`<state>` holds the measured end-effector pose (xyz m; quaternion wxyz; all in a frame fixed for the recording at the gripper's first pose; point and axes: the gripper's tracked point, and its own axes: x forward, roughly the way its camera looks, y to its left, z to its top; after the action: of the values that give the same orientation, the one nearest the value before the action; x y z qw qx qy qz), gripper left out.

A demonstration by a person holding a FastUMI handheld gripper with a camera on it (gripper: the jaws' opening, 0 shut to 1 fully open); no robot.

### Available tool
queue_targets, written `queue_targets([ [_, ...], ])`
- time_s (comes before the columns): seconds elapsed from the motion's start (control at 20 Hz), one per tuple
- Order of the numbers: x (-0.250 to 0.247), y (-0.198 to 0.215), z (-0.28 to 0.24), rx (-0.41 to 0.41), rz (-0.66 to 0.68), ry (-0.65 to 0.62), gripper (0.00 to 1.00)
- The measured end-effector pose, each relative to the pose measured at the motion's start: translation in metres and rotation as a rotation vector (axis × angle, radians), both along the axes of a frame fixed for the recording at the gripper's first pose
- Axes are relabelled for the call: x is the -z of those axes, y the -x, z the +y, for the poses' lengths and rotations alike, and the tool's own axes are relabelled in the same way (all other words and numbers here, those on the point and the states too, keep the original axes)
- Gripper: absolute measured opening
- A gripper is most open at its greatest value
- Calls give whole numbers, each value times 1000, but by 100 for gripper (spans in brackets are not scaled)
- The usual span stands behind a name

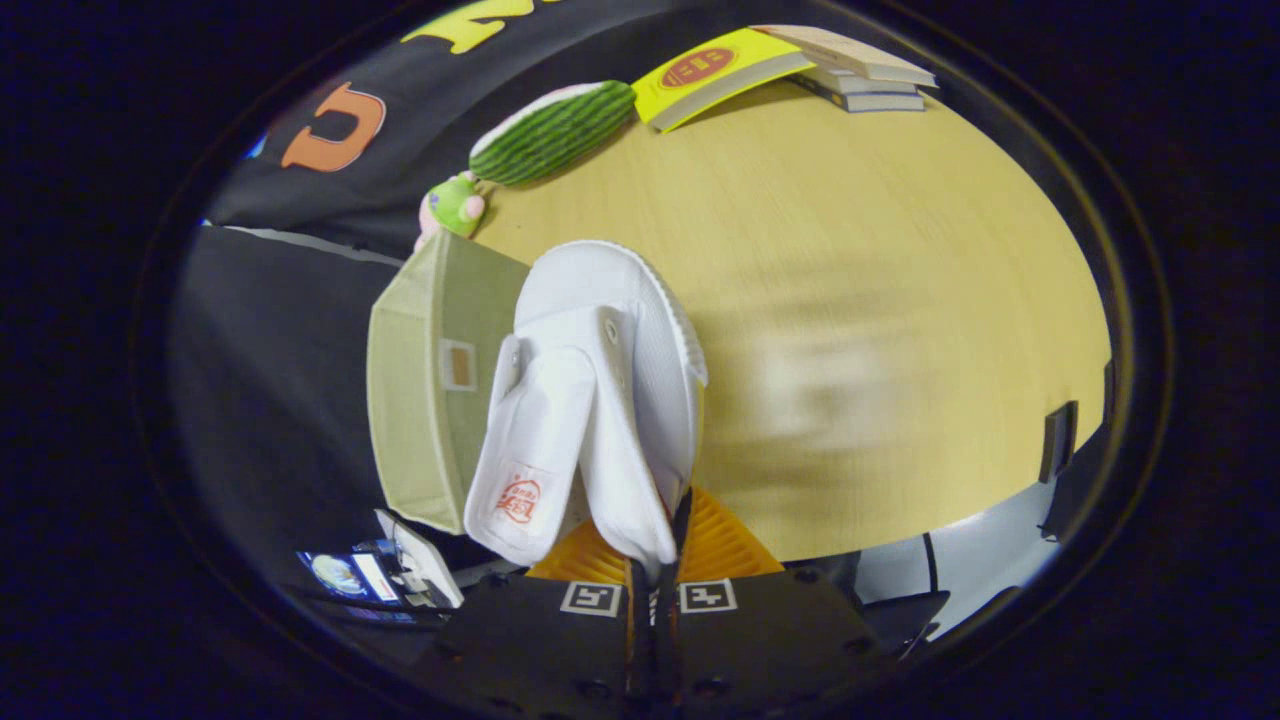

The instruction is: Open the storage box then place both shoes into the box .Put the left shoe in first, then the right shoe, with the right side of both shoes facing outward in a uniform manner.

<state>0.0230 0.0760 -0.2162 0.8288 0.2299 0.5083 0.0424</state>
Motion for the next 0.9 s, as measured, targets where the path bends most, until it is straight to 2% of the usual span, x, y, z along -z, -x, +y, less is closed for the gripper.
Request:
queue_targets([
  [0.05, -18, 10, 17, -12, -21, 8, 8],
  [0.2, -76, 2, 48, -48, -84, 43, 8],
  [0.35, -102, -17, 101, -84, -107, 49, 8],
  [0.45, -97, -33, 137, -72, -93, 40, 7],
  [0.65, -62, -74, 173, -29, -40, 62, 8],
  [0.9, -25, -102, 170, 7, -13, 163, 8],
])
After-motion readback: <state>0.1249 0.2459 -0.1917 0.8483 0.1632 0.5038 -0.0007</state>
